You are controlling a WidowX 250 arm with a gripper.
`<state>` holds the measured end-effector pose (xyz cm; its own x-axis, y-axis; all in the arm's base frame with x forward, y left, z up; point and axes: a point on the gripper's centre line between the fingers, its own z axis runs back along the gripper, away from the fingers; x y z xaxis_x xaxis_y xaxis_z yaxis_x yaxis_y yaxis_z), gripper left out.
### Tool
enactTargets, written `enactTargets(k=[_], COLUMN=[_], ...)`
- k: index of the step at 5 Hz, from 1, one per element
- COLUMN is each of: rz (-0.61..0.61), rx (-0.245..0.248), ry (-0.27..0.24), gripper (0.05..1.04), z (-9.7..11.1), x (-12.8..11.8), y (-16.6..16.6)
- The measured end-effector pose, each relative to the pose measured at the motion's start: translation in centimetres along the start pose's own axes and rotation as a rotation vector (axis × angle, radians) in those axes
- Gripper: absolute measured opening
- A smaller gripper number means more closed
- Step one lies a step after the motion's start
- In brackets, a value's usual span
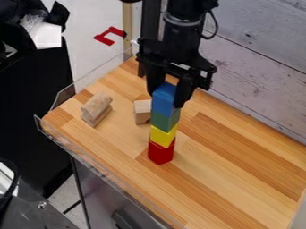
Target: Remove blue cube from the tower
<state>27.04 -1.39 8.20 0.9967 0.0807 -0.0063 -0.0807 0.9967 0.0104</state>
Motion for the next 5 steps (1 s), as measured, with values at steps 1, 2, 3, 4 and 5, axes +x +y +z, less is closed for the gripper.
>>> enactTargets(k=[1,2,3,4,5], rz=[0.02,0.086,0.16,0.252,0.318], rx=[-0.017,-0.036,-0.038,-0.065,-0.028], ry=[0.004,-0.023,-0.078,-0.093,-0.057], gripper=[0.566,0.565,0.565,0.565,0.565], z=[0.1,1.0,2.8,3.2,1.8], x=[0.0,1.0,2.7,3.7,4.0], y=[0.2,1.4,2.7,4.7,5.8])
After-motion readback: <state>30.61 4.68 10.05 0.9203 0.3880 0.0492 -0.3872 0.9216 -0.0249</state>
